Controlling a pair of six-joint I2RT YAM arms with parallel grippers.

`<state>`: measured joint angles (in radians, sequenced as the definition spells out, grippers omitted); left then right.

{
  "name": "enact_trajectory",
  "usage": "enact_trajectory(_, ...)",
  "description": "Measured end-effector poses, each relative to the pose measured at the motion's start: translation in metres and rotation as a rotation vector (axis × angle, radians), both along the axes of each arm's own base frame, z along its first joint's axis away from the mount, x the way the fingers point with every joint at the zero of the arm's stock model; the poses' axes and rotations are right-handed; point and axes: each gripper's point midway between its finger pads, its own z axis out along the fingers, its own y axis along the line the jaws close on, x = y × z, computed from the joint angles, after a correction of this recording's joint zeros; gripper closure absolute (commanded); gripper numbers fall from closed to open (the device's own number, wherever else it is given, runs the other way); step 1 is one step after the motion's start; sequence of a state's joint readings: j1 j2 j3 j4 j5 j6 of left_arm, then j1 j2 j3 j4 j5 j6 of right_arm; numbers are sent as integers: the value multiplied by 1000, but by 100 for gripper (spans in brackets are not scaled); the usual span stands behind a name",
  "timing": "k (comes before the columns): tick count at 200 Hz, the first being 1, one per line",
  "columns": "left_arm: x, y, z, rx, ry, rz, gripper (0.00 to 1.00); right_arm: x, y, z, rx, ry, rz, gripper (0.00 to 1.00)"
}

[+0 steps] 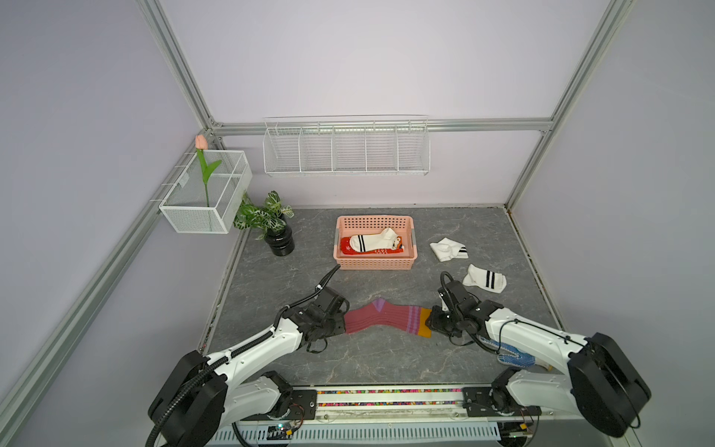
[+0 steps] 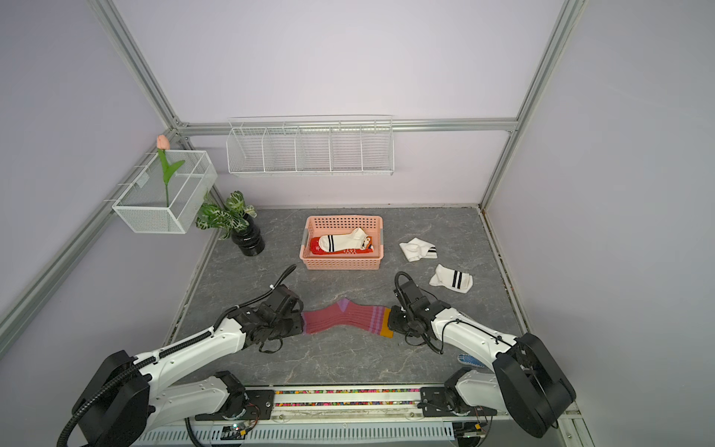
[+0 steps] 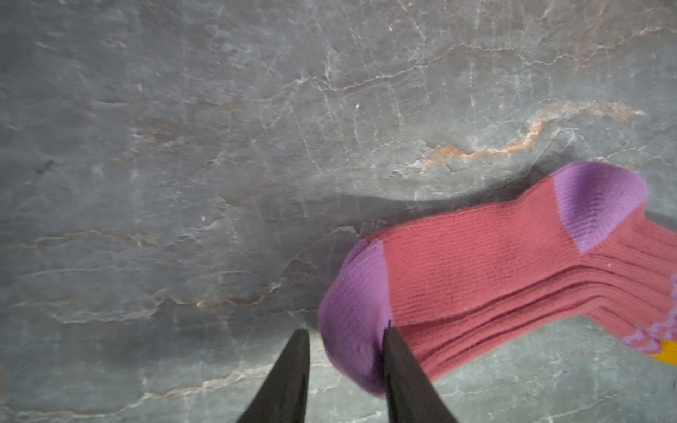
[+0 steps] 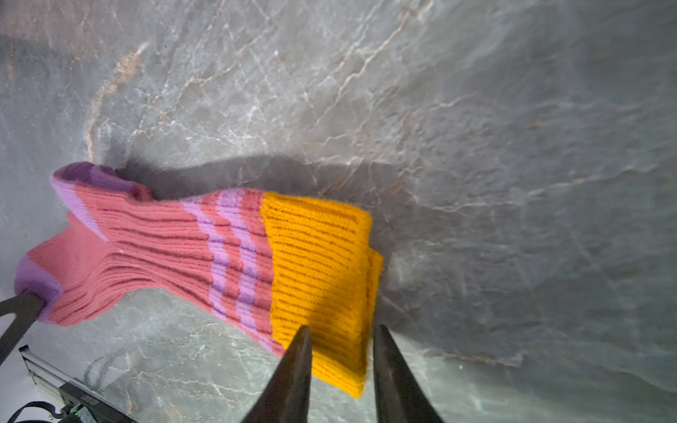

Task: Place the socks together as a pair
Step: Adjust the sock to the sock.

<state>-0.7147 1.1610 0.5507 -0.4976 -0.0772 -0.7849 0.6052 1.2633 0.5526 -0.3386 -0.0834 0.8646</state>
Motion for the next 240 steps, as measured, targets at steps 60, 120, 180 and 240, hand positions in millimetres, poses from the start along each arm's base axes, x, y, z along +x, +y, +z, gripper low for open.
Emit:
enact_trajectory(60,0,0,0,-3,1,6,69,0,2,-1,0,1,4,93)
enact_trajectory(120,0,3,-3,10,4,20,81,1,4,19,25,-34,-6,93)
enact_trajectory(180,0,10,-14,57,23,46,94,-5,13,37,100,-33,-28,93)
enact_trajectory(240,1,12,-16,74,26,53,100,-11,8,28,63,11,-33,90)
